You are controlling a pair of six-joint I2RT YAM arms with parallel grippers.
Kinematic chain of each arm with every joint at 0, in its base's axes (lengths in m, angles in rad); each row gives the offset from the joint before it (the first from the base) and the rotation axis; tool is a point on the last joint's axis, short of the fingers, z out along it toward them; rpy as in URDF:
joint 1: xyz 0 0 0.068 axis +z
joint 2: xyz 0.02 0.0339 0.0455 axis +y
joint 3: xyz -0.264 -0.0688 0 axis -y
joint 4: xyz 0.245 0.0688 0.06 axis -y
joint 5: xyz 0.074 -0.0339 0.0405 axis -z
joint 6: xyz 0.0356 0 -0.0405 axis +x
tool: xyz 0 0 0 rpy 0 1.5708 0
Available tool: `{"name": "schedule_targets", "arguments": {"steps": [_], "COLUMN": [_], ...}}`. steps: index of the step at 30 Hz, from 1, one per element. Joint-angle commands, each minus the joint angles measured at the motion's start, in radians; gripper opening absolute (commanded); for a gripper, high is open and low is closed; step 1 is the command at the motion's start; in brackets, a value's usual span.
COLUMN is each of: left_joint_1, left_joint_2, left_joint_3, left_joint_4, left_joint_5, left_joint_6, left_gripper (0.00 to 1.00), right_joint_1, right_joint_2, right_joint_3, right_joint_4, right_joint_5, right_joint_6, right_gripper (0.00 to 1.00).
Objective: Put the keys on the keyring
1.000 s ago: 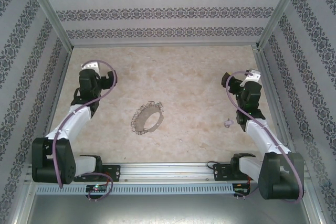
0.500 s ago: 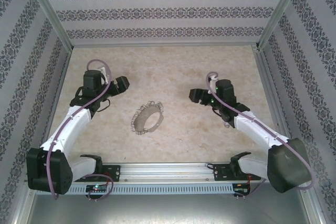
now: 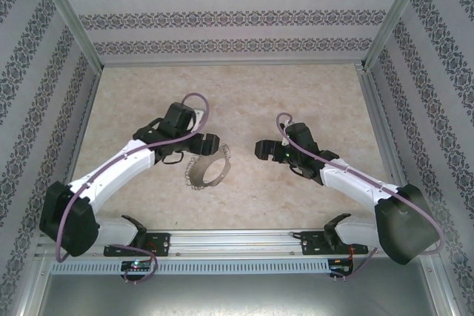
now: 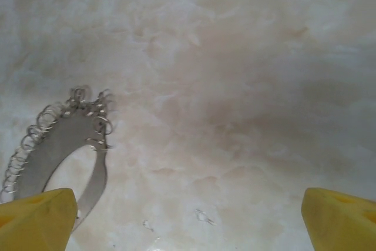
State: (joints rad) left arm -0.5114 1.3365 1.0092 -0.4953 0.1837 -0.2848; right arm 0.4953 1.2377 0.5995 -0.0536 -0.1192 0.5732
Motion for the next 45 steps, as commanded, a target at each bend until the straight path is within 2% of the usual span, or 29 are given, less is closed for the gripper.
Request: {"name": "schedule_targets", "arguments": {"steps": [1,6,10,18,23,26,45], "left_joint_1": [-0.032,-0.079,-0.112,-0.161,-0.178,-0.194,-0.212], "left_joint_2": [0.067,0.205,0.31,0.45,0.531,0.57,0.666], "left_joint_3": [0.083,0.216,0.313,0.434,0.499,0.53,0.588], "left_joint_4": [-0.094,-0.192,-0.282,-0.401,-0.44,-0.455,-0.469], "left_joint_5": [-0.037,-0.001,0.012,0.017,0.009,-0.006,-0.034], "left_joint_6": [0.117,0.256,0.359,0.493,0.534,0.55,0.565], "left_gripper": [0.86,0.86,0.82,0.65,0.55,0.52,0.51], "right_joint_1": [-0.002,-0.046,-0.056,-0.119,-0.129,-0.129,-0.133], "right_joint_2": [-0.011,0.016,0.028,-0.034,-0.033,-0.027,0.009], "right_joint_3": [0.048,0.091,0.116,0.018,0.011,0.007,0.0], "right_joint_4": [-0.16,-0.208,-0.236,-0.109,-0.106,-0.102,-0.081], "right_joint_5": [0.14,0.13,0.162,-0.025,-0.04,-0.038,0.014], "right_joint_6": [0.008,-0.016,-0.032,-0.051,-0.05,-0.044,-0.003], "right_gripper": [0.98,0.98,0.98,0.98,0.98,0.98,0.98]}}
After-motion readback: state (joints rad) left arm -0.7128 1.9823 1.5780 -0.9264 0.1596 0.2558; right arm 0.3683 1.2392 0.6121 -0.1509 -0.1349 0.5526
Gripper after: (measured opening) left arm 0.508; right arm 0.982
